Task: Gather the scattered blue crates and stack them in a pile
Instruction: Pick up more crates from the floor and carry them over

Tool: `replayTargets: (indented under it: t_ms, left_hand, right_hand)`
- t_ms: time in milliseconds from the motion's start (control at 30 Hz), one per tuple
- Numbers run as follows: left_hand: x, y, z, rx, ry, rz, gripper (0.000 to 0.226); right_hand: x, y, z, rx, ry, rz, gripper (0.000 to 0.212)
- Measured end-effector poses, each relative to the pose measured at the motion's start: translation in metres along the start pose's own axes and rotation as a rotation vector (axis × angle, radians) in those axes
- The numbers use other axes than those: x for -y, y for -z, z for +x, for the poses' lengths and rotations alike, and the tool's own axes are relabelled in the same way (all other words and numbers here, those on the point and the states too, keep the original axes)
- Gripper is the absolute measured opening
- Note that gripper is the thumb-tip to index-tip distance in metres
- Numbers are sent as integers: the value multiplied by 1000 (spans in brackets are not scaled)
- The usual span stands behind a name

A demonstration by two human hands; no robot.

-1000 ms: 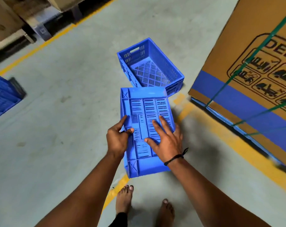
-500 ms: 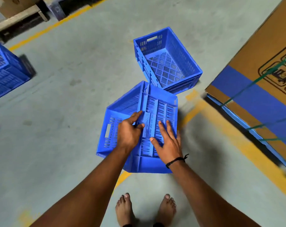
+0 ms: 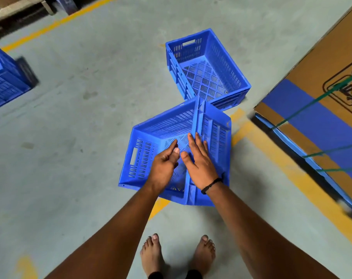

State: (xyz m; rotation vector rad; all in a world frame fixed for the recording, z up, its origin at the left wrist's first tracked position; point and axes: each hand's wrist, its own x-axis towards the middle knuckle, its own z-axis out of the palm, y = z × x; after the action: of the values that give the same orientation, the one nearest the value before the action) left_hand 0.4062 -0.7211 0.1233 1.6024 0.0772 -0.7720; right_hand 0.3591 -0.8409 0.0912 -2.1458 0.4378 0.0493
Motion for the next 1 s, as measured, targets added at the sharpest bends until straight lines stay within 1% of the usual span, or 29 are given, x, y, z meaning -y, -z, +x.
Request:
replayTargets:
  t_ms: [67,133,167,233,267,300,367,400,433,467,500,533,600,667,733,833,867,967,1000]
  left_hand:
    - [27,22,-14,12,-23,249,41]
    - [54,43,-30,88,-7,460,45]
    - [66,51,-37,147,20,557,57]
    - [85,58,-44,262,14,753,94]
    - [92,57,-43,302,-4,816,105]
    - [97,54,-40,333,-20,886,107]
    - [107,42,-32,356,-142,1039,102]
    - [110,33,-26,343,-210,1079,95]
    - [112,25,-20,311,-231,1072,81]
    - [113,18,-14,283,-214,1030,64]
    - [116,12,-8,258,-185,986,53]
    - [120,8,-2,250,-160,948,49]
    - [131,-5,6,268,-137,963,51]
    - [143,-16,10,267,-146,1013,61]
    - [154,-28,10,224,-169,1061,68]
    - [165,-40,13,177,-202,1160,84]
    - [168,-43,14,185,-207,1212,85]
    - [186,-59,17,215,-225,1388,71]
    - [195,-66,19,205,-241,1437,74]
  right_hand:
    - [-4,2,2,-74,-53,-41,79]
    - [-9,9,3,-111,-100,-42,84]
    - [-13,12,3,-127,-103,-45,87]
    - [-19,20,5,-152,-69,-66,90]
    - [-24,24,7,-153,-47,-80,88]
    - [-31,27,10,-144,-32,-90,85]
    - [-47,35,14,-116,-4,-103,80]
    - [-55,38,15,-112,10,-110,78]
    - [-63,42,16,-116,13,-114,76]
    - [-70,45,16,-125,12,-117,76]
    - [-76,47,15,-134,10,-118,76]
    - [-80,48,13,-140,2,-112,76]
    - [-95,52,5,-158,-19,-99,74]
    - [-112,55,0,-180,-32,-106,72]
    - [-134,56,-3,-210,-45,-126,73]
    - [-160,56,-9,-233,-84,-128,74]
    - [-169,55,-12,-233,-92,-128,73]
    - [-209,46,-25,-238,-79,-129,67]
    - [-224,43,-28,-245,-78,-114,67]
